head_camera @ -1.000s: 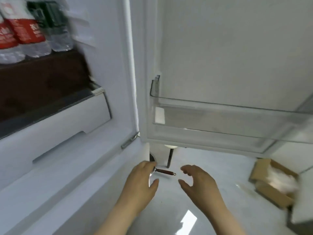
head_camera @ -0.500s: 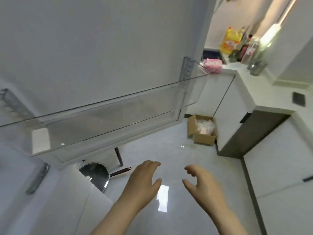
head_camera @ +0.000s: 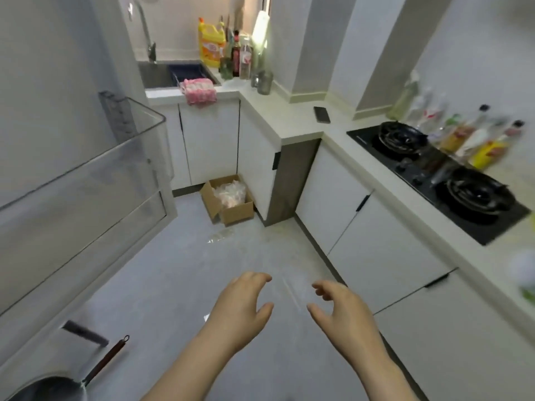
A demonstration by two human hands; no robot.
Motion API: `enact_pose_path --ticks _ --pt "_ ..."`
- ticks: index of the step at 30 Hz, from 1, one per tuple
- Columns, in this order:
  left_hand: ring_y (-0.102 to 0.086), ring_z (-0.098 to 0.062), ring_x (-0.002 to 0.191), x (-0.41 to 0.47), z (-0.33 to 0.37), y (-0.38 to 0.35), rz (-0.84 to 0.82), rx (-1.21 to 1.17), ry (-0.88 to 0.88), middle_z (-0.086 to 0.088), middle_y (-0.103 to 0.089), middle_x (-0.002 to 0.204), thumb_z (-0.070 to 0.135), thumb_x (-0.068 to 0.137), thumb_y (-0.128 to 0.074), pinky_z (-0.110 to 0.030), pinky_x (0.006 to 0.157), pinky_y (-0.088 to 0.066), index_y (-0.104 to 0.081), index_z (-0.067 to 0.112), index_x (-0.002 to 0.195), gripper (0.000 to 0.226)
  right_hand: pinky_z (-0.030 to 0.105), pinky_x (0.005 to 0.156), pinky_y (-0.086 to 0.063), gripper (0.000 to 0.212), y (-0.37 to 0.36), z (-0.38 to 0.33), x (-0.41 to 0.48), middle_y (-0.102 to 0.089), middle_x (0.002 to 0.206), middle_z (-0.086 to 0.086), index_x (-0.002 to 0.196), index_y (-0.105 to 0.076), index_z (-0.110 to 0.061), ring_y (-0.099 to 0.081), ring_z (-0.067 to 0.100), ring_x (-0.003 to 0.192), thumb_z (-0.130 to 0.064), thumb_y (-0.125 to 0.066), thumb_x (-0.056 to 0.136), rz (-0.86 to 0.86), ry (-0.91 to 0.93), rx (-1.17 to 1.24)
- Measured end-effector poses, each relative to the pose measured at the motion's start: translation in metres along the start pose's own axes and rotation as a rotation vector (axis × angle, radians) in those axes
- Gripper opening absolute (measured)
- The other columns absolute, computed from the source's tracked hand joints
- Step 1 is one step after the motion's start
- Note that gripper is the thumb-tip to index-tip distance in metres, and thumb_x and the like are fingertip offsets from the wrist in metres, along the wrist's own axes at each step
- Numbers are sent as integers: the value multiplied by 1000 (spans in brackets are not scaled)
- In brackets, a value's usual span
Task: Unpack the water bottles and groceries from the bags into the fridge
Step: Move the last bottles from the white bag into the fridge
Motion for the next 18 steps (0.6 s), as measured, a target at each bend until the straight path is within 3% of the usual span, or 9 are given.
enact_pose_path --ticks 18 --pt "-44 -2 121 122 226 -121 -166 27 -390 14 -47 133 35 93 -54 -13 97 -35 -43 28 136 45 16 82 -41 37 126 217 -19 -60 110 -19 122 -58 -31 -55 -2 101 -33 -63 85 319 -325 153"
Point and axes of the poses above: each hand's wrist, its own x-axis towards the middle knuckle, its own y-axis out of the back of the hand, z = x × y, the point moved 3 cm from there along x, towards the middle knuckle
